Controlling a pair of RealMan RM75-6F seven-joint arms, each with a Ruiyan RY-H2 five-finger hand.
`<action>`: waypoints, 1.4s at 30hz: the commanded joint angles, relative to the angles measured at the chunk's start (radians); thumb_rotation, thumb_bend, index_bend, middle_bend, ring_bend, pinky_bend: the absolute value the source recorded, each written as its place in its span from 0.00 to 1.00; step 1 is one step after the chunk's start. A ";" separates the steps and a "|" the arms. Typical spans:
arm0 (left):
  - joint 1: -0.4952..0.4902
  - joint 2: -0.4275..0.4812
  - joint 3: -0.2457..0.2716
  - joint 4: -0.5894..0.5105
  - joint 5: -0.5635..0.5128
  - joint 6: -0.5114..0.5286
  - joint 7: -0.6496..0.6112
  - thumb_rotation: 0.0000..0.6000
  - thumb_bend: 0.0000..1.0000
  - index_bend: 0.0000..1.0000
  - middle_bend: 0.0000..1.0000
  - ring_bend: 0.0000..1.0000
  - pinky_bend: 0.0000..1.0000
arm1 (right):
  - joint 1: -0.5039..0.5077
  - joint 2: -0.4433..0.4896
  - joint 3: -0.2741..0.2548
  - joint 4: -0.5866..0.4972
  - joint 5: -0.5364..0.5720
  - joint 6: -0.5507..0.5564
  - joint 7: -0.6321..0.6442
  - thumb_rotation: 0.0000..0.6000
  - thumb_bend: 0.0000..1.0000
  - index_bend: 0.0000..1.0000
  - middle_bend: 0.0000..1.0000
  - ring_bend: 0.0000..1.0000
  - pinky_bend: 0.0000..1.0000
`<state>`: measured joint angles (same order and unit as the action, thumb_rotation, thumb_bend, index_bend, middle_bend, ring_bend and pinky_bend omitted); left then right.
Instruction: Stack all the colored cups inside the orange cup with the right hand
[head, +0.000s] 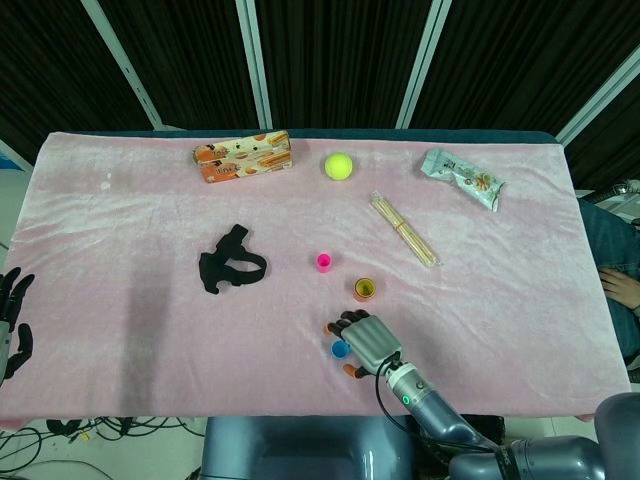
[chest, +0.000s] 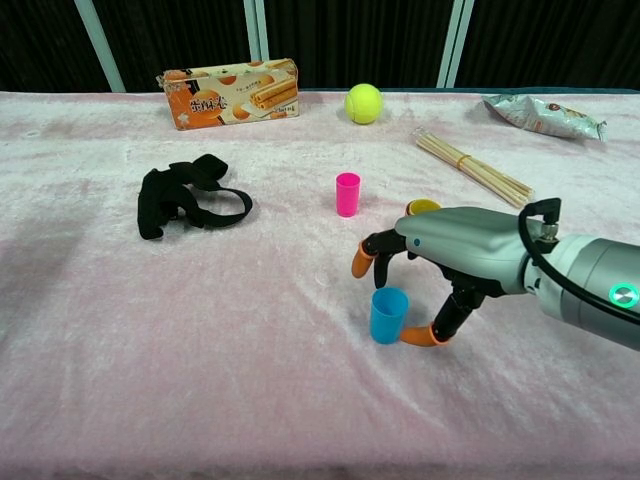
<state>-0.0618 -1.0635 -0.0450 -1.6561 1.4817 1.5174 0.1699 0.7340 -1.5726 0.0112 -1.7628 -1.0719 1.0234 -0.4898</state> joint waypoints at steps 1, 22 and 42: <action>0.000 0.000 0.000 -0.001 0.000 0.000 0.001 1.00 0.70 0.07 0.01 0.00 0.03 | -0.006 -0.012 0.002 0.019 -0.008 -0.006 0.012 1.00 0.23 0.38 0.39 0.20 0.21; 0.000 0.000 0.001 -0.001 0.001 -0.001 0.001 1.00 0.70 0.07 0.01 0.00 0.03 | -0.001 0.092 0.105 -0.072 -0.020 -0.004 0.048 1.00 0.37 0.54 0.47 0.25 0.21; 0.001 -0.001 -0.002 0.000 -0.003 0.003 0.001 1.00 0.70 0.07 0.01 0.00 0.03 | 0.079 0.173 0.180 0.032 0.147 -0.092 0.033 1.00 0.37 0.54 0.46 0.25 0.21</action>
<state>-0.0606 -1.0645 -0.0466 -1.6563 1.4792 1.5201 0.1714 0.8038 -1.3894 0.1892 -1.7539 -0.9382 0.9423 -0.4602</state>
